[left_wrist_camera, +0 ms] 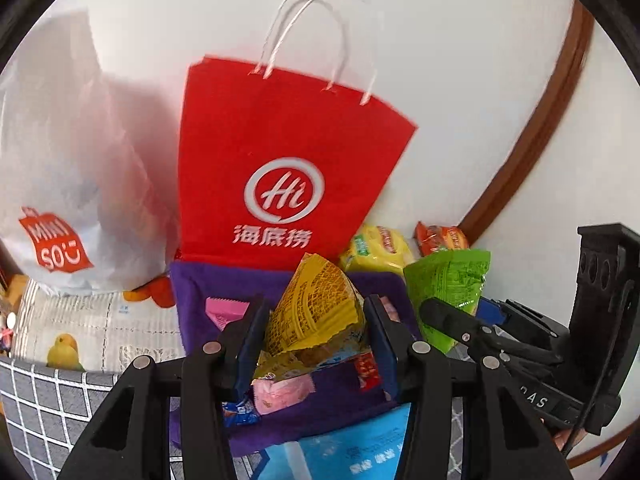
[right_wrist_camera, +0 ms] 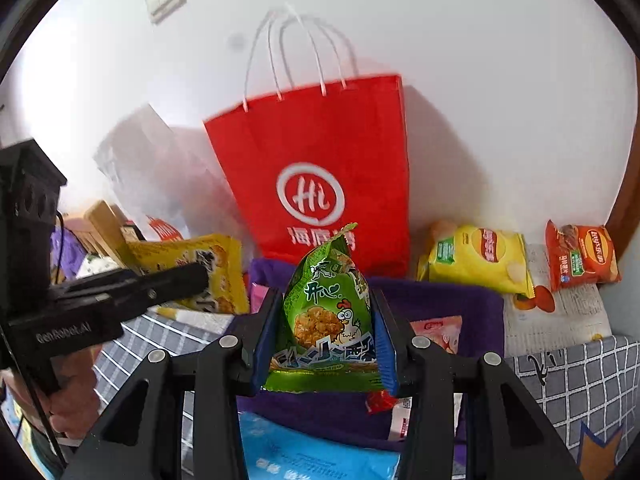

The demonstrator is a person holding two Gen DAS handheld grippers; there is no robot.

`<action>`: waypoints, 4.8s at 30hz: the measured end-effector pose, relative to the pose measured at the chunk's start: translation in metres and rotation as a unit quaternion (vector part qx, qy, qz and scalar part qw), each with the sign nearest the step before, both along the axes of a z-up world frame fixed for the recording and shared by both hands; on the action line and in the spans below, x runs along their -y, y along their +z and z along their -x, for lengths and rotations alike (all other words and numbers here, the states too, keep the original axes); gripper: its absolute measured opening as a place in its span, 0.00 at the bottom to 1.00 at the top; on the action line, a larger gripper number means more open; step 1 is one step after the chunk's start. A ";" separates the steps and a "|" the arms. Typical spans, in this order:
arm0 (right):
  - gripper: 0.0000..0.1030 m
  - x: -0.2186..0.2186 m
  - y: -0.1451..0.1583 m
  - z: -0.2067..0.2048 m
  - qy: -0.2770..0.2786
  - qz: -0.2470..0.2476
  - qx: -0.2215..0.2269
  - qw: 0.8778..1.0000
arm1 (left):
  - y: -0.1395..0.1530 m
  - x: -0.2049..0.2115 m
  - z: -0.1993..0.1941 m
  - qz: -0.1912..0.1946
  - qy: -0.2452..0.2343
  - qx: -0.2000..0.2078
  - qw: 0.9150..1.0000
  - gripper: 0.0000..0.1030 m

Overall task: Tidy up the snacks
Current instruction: 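Lower both bags onto the purple towel, then open both grippers and withdraw them from the towel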

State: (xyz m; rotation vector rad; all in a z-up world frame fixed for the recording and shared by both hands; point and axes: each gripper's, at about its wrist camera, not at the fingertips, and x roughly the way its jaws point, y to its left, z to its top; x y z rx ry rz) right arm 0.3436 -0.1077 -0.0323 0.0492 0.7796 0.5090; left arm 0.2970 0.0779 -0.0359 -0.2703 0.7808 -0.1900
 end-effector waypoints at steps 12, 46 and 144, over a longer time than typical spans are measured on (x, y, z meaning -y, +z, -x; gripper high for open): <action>0.42 0.020 -0.032 -0.026 -0.007 0.037 -0.039 0.999 | -0.024 0.002 -0.011 -0.006 -0.006 -0.027 1.000 0.45; 0.43 0.011 -0.075 -0.048 0.001 0.069 -0.123 0.990 | -0.037 0.007 -0.017 -0.008 -0.014 -0.043 0.999 0.45; 0.54 0.055 -0.001 0.133 -0.065 0.111 -0.004 0.992 | 0.029 0.047 0.043 -0.024 -0.069 0.003 0.997 0.58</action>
